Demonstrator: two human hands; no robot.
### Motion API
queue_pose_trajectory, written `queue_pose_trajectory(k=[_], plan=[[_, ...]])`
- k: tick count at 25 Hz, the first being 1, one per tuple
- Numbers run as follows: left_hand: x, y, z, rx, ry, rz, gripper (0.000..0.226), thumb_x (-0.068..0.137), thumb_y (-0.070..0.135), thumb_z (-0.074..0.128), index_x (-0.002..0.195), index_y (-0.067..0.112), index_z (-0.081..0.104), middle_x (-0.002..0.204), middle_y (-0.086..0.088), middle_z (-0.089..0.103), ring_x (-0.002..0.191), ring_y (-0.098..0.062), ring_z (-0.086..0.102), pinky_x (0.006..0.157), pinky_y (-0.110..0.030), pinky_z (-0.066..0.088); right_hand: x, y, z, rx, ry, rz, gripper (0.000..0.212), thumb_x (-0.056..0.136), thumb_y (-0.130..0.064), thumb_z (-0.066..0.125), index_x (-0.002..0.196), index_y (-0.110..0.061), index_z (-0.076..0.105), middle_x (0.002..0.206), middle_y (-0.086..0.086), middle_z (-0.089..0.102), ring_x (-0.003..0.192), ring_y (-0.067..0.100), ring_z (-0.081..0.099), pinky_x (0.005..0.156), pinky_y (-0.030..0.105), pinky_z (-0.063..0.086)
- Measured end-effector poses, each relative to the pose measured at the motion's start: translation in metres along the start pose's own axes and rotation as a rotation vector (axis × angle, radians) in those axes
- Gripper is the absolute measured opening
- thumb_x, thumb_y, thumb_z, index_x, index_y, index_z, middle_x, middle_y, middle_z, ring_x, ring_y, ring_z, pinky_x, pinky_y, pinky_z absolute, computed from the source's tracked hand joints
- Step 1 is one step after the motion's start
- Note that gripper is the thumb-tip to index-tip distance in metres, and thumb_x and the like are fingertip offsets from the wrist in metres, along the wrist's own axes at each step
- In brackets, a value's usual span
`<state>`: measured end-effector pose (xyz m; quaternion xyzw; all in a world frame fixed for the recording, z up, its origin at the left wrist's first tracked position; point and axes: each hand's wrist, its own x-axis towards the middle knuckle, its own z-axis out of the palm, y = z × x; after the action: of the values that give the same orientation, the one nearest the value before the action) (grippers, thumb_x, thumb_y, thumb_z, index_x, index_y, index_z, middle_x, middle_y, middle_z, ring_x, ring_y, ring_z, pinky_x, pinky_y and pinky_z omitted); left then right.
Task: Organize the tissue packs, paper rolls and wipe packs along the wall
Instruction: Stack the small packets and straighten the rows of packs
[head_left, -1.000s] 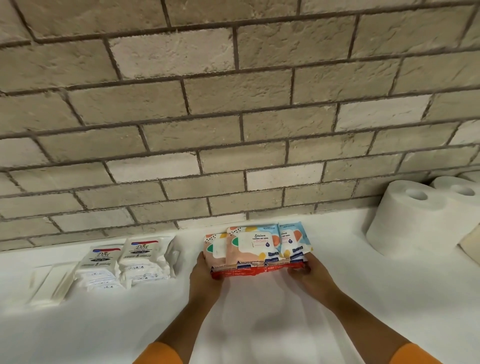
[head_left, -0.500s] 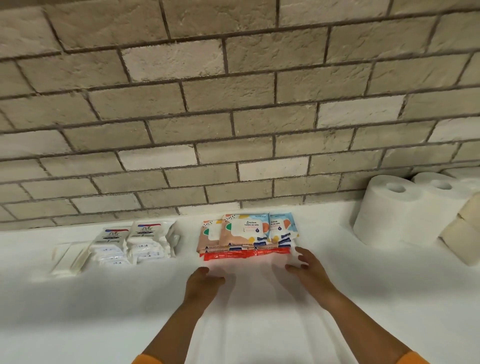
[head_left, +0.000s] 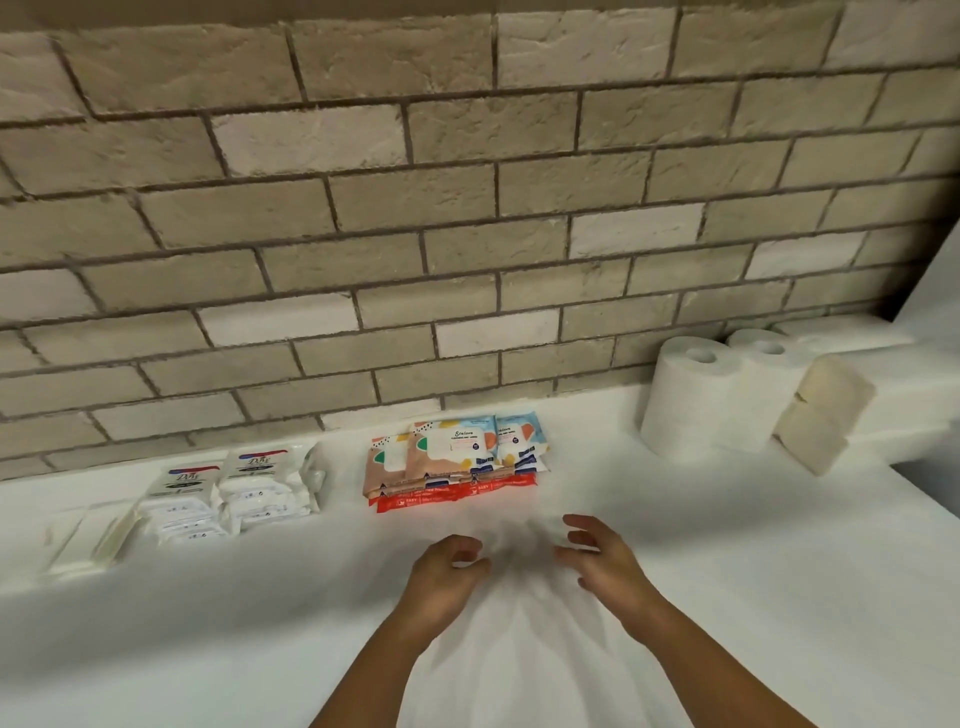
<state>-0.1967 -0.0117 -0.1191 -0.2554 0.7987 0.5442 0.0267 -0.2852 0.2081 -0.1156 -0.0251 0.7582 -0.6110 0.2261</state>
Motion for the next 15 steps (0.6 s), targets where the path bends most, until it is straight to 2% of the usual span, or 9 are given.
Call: queue_pose_trajectory(k=[6,10,13,15], plan=[[-0.011,0.014,0.048,-0.01,-0.058,0.017,0.029,0.086,0.028,0.075,0.114,0.024,0.07,0.116,0.008,0.067,0.105,-0.008,0.063,0.088,-0.024,0.05,-0.021,0.007,-0.047,-0.039,0.066,-0.003,0.043,0.087,-0.022,0.079,0.126,-0.03,0.062,0.123,-0.002,0.059,0.112,0.02,0.063,0.079,0.027,0.051],[-0.002,0.056,0.092,0.01,-0.101,0.032,0.033,0.085,0.032,0.075,0.117,0.027,0.067,0.113,0.011,0.065,0.104,-0.006,0.062,0.082,-0.023,0.05,-0.01,0.007,-0.112,-0.018,0.122,-0.013,0.043,0.089,-0.021,0.077,0.129,-0.028,0.06,0.124,0.0,0.058,0.112,0.02,0.062,0.083,0.029,0.051],[0.016,0.088,0.134,0.029,-0.114,0.051,0.036,0.085,0.035,0.074,0.119,0.029,0.064,0.116,0.01,0.064,0.104,-0.007,0.062,0.08,-0.022,0.05,0.015,0.011,-0.165,0.01,0.186,-0.009,0.047,0.089,-0.02,0.077,0.131,-0.025,0.058,0.124,0.002,0.058,0.106,0.016,0.062,0.08,0.028,0.049],[0.029,0.11,0.174,0.028,-0.108,0.031,0.041,0.084,0.034,0.075,0.122,0.029,0.062,0.117,0.008,0.063,0.102,-0.006,0.062,0.075,-0.019,0.049,0.038,0.017,-0.207,0.032,0.227,0.005,0.051,0.089,-0.017,0.076,0.135,-0.021,0.055,0.126,0.006,0.058,0.105,0.019,0.062,0.08,0.03,0.048]])
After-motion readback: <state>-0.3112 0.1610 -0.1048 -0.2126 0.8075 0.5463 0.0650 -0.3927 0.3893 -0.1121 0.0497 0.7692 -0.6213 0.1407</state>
